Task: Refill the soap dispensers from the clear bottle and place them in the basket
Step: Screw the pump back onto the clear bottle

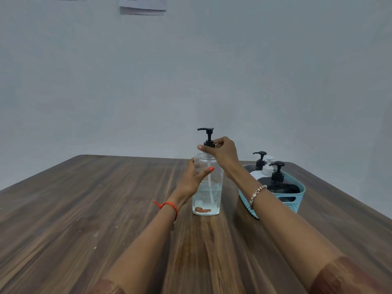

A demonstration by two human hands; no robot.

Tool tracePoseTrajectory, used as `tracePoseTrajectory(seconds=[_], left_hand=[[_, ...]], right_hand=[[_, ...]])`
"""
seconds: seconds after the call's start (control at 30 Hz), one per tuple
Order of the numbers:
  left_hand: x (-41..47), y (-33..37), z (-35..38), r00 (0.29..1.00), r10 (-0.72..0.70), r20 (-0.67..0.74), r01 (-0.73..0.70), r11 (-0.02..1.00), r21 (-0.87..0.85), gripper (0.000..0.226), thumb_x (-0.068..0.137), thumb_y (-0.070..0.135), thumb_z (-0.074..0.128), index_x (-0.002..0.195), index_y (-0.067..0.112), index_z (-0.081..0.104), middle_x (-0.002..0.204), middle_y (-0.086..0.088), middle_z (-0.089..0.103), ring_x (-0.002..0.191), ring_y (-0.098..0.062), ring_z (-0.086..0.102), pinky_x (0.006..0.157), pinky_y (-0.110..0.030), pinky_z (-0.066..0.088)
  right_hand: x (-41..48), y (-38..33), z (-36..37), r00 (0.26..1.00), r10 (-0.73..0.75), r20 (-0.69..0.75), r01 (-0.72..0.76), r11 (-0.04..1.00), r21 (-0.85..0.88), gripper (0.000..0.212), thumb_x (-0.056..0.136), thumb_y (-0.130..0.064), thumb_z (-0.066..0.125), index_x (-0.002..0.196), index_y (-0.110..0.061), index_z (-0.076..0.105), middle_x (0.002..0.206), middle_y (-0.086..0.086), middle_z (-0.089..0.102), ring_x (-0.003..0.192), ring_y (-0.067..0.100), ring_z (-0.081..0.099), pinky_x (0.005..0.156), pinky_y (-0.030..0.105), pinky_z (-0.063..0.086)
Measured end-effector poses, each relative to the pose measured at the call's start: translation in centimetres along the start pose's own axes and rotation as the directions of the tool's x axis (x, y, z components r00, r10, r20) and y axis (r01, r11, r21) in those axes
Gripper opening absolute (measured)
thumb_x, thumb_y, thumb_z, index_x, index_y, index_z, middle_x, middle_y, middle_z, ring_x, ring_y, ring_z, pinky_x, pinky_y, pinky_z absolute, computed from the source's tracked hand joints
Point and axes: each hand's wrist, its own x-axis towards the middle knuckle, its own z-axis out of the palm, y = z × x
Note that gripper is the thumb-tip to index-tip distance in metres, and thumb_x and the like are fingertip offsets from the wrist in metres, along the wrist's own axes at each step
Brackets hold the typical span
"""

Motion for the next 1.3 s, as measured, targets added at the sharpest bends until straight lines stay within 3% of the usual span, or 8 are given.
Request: tracePoseTrajectory(seconds=[0.2,0.37,0.57,0.73,0.83,1.0,1.17,1.3], left_hand=[[-0.3,0.3,0.0,1.000,-0.002,0.007,0.002,1.000,-0.006,0.096,0.063,0.067,0.067,0.139,0.023,0.030,0.137,-0.008,0.048,0.118,-0.024,0.053,0.100,-0.050,0.045],[-0.5,0.7,0.1,1.000,0.001,-0.002,-0.001,1.000,-0.004,0.079,0.079,0.048,0.064,0.141,0.018,0.026,0.144,-0.010,0.041,0.123,-0.026,0.049,0.104,-0.050,0.042],[-0.4,0.7,0.1,1.000,0.012,-0.006,-0.012,1.000,-0.019,0.073,0.083,0.041,0.064,0.140,0.015,0.027,0.138,-0.009,0.046,0.114,-0.020,0.053,0.100,-0.043,0.045],[-0.4,0.6,0.3,1.000,0.009,-0.009,-0.009,1.000,-0.005,0.077,0.082,0.044,0.063,0.142,0.016,0.024,0.146,-0.010,0.038,0.124,-0.026,0.049,0.104,-0.045,0.042],[-0.4,0.5,0.3,1.000,0.011,-0.009,-0.011,1.000,-0.024,0.075,0.083,0.042,0.063,0.142,0.016,0.024,0.145,-0.009,0.039,0.125,-0.026,0.048,0.104,-0.044,0.042],[-0.3,0.4,0.3,1.000,0.014,-0.019,-0.015,1.000,-0.023,0.070,0.083,0.042,0.063,0.139,0.017,0.029,0.138,-0.008,0.045,0.120,-0.024,0.050,0.101,-0.046,0.044],[-0.4,0.4,0.3,1.000,0.029,-0.012,-0.029,0.999,-0.034,0.068,0.084,0.040,0.062,0.139,0.018,0.028,0.139,-0.007,0.044,0.120,-0.024,0.050,0.101,-0.044,0.044],[-0.1,0.1,0.3,1.000,0.024,-0.014,-0.025,0.998,-0.049,0.070,0.081,0.043,0.064,0.138,0.020,0.030,0.137,-0.008,0.047,0.117,-0.023,0.052,0.100,-0.049,0.045]], right_hand=[[0.0,-0.2,-0.6,0.994,0.003,0.111,-0.007,0.999,0.037,0.021,0.080,-0.006,0.066,0.100,-0.001,0.068,0.099,0.013,0.069,0.083,0.012,0.062,0.071,0.012,0.043],[0.0,-0.1,0.1,1.000,-0.017,0.003,0.017,0.999,-0.046,0.022,0.070,-0.021,0.080,0.078,-0.014,0.060,0.080,-0.006,0.061,0.070,0.000,0.055,0.061,0.012,0.040],[-0.1,-0.1,-0.2,0.997,-0.003,0.082,0.002,1.000,0.004,0.025,0.082,-0.009,0.066,0.106,-0.001,0.065,0.101,0.009,0.067,0.078,0.005,0.058,0.069,0.012,0.041],[-0.1,0.1,0.2,1.000,0.001,-0.020,-0.002,0.999,-0.039,0.037,0.069,-0.022,0.081,0.097,-0.006,0.063,0.087,-0.002,0.064,0.074,0.005,0.058,0.063,0.014,0.040],[-0.1,0.0,0.3,1.000,-0.002,0.011,0.002,1.000,-0.019,0.031,0.077,-0.015,0.073,0.102,-0.002,0.062,0.090,0.003,0.064,0.074,0.006,0.058,0.065,0.016,0.044],[-0.3,-0.2,-0.3,0.999,-0.020,0.040,0.018,0.998,0.067,0.025,0.080,-0.006,0.068,0.105,0.000,0.065,0.099,0.011,0.067,0.074,0.001,0.059,0.057,-0.001,0.043],[-0.2,0.1,0.3,0.999,-0.021,-0.048,0.020,1.000,-0.017,0.040,0.066,-0.019,0.083,0.097,-0.007,0.060,0.082,-0.006,0.062,0.072,0.002,0.058,0.061,0.011,0.043],[-0.1,0.1,0.1,0.999,-0.027,0.036,0.027,1.000,-0.002,0.025,0.080,-0.009,0.069,0.103,-0.002,0.064,0.094,0.008,0.066,0.076,0.008,0.059,0.062,0.009,0.043]])
